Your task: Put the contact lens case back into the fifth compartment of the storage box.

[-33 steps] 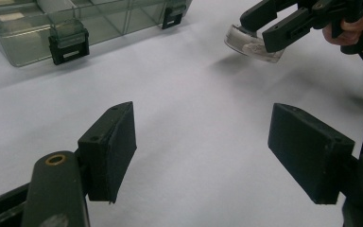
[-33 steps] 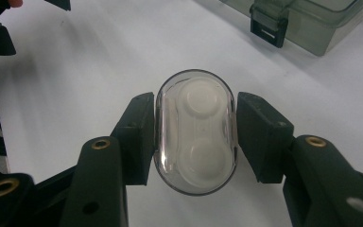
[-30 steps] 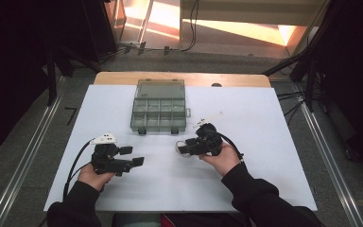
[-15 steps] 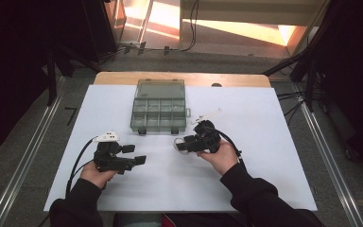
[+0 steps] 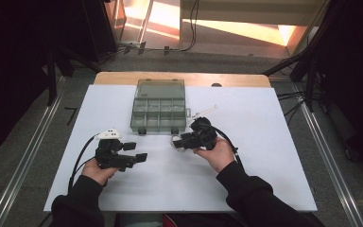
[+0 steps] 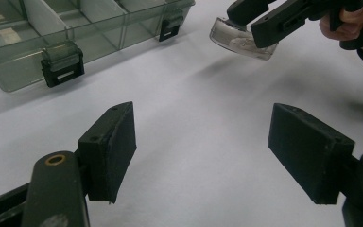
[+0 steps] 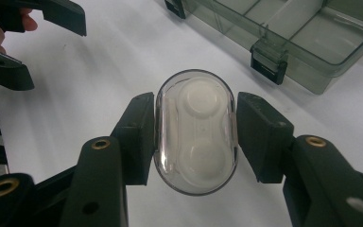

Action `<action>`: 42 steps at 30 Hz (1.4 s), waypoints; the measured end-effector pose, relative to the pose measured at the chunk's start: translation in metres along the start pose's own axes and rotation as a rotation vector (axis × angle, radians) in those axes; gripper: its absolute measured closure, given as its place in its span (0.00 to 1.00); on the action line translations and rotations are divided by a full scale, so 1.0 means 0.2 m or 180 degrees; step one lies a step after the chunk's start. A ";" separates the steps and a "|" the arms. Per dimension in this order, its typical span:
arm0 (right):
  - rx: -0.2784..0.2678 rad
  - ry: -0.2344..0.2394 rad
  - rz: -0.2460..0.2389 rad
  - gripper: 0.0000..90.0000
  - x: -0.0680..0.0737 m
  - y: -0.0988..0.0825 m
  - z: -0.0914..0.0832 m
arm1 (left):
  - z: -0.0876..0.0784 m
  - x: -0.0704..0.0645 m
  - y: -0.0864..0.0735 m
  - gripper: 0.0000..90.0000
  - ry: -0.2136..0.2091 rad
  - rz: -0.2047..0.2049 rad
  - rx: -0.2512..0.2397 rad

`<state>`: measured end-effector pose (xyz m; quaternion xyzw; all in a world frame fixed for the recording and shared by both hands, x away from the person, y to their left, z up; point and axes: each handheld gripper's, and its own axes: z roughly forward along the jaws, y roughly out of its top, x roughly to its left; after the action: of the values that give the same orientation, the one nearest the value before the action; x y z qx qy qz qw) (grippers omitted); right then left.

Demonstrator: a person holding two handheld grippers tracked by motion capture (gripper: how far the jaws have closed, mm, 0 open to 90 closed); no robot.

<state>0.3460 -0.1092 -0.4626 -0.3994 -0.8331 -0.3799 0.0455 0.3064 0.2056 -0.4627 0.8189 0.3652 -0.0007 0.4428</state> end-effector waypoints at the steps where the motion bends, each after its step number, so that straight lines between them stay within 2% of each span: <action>1: 0.0004 -0.0003 0.0004 0.53 0.00 0.00 0.00 | 0.00 0.00 0.00 0.27 0.0008 -0.0002 0.0002; 20: -0.0072 0.0011 0.0061 0.53 0.00 0.10 0.03 | 0.01 0.01 0.02 0.27 -0.0019 0.0030 -0.0006; 24: -0.0038 0.0006 0.0080 0.53 0.01 0.12 0.04 | 0.00 0.01 0.02 0.27 -0.0026 0.0039 -0.0009; 42: -0.0053 -0.0015 0.0039 0.53 0.05 0.26 0.08 | 0.00 0.02 0.02 0.27 -0.0017 0.0057 -0.0010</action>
<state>0.3788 -0.0717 -0.4389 -0.4057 -0.8276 -0.3856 0.0426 0.3116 0.2057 -0.4603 0.8214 0.3567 0.0017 0.4450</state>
